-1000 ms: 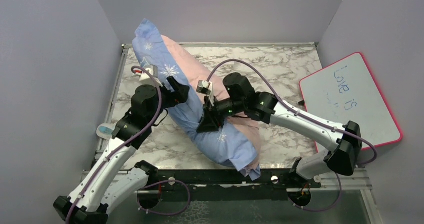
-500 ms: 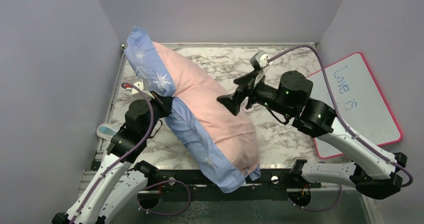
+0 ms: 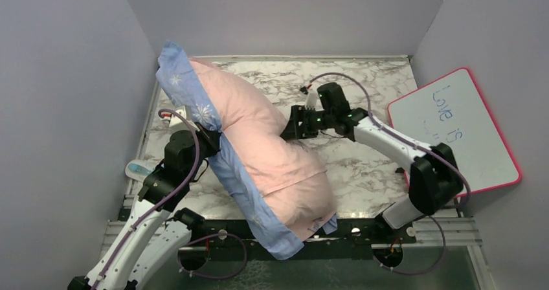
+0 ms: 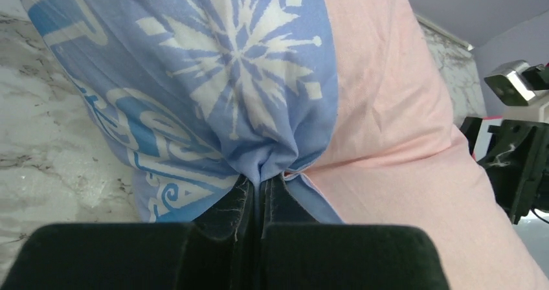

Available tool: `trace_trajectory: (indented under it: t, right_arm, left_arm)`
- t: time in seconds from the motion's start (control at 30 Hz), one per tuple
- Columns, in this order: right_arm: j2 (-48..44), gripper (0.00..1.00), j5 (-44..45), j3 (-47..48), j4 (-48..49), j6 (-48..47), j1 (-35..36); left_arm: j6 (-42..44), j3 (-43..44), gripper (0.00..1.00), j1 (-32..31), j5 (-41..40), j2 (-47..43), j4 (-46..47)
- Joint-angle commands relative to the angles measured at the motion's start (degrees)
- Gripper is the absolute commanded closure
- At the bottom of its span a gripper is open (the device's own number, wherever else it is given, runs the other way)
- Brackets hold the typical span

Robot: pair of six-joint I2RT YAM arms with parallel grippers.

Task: Remove the pillowcase from the pillow
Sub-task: Turn over the pillow at the center of the board.

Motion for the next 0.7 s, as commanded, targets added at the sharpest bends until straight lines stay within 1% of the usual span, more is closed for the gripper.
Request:
trace_trajectory:
  t: [0.0, 0.03, 0.1, 0.13, 0.17, 0.33, 0.47, 0.57, 0.67]
  right_arm:
    - [2.5, 0.51, -21.8, -3.8, 12.9, 6.9, 1.7]
    - [1.4, 0.62, -20.4, -3.2, 12.3, 6.2, 1.8]
    - [-0.5, 0.8, -16.2, 0.3, 6.8, 2.6, 1.8]
    - [-1.5, 0.93, -14.5, 2.1, 4.4, 1.1, 1.8]
    - [-2.8, 0.99, -12.3, 3.4, 2.7, 0.2, 1.8]
    - [-11.5, 0.99, 0.5, 5.0, -0.8, -2.5, 1.7]
    - [-18.5, 0.99, 9.4, 4.0, -3.0, -3.5, 1.7]
    - [-23.0, 0.99, 16.9, 2.7, -4.3, -4.1, 1.7]
    - [-24.2, 0.99, 21.5, 2.6, -6.9, -5.2, 1.7]
  left_arm:
    - [0.5, -1.4, 1.0, -0.3, 8.0, 4.3, -1.7]
    - [0.4, -1.3, 1.0, -0.3, 9.0, 5.5, -1.7]
    - [0.2, -1.4, 1.0, -0.3, 11.1, 7.9, -0.9]
    - [0.2, -1.6, 1.0, -0.2, 12.0, 9.1, -0.2]
    - [0.3, -1.8, 1.0, -0.3, 12.9, 10.2, 1.0]
    - [1.7, -0.9, 1.0, -0.3, 15.1, 15.9, 8.3]
    - [4.8, 3.0, 1.0, -0.3, 16.2, 22.9, 16.5]
    - [7.8, 9.2, 1.0, -0.2, 18.1, 31.1, 19.3]
    - [11.7, 17.9, 1.0, 1.6, 20.2, 40.3, 20.1]
